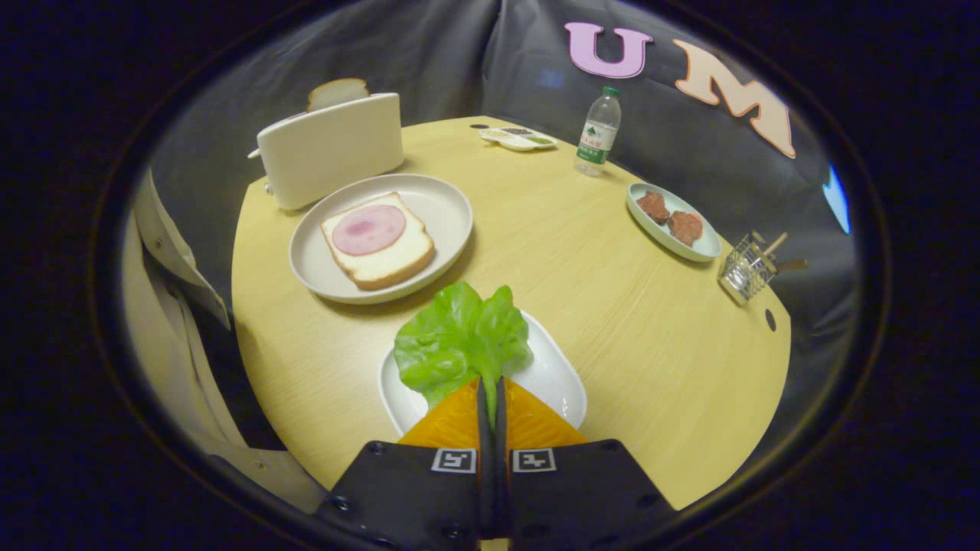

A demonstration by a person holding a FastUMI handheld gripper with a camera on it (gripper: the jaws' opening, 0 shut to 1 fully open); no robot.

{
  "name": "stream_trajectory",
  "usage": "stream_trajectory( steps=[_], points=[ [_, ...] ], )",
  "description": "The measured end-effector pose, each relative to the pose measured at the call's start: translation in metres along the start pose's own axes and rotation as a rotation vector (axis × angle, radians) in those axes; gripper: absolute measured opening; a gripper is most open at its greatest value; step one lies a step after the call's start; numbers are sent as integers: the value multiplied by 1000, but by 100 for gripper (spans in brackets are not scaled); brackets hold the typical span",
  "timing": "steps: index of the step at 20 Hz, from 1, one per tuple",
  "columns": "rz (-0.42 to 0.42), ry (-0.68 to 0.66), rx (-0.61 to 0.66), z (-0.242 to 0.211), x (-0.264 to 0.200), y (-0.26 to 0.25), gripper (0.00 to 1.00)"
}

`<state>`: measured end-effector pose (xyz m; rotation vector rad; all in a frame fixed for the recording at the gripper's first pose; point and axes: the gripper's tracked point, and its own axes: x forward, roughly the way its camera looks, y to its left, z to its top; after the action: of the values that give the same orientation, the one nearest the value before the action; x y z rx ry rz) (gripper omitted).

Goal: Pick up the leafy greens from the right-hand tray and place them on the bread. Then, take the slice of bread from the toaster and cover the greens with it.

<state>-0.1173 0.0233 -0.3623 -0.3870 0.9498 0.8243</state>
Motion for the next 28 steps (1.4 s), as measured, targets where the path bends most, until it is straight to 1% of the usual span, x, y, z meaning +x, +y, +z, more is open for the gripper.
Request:
stream_trajectory(
  steps=[4,12,22,28],
  points=[
    [1,-34,-27,23,-17,6,3],
    [11,-107,-59,73,-32,30,3],
    [75,-158,-97,122,-18,79,3],
    [123,-164,-108,140,-1,107,3]
  ],
)
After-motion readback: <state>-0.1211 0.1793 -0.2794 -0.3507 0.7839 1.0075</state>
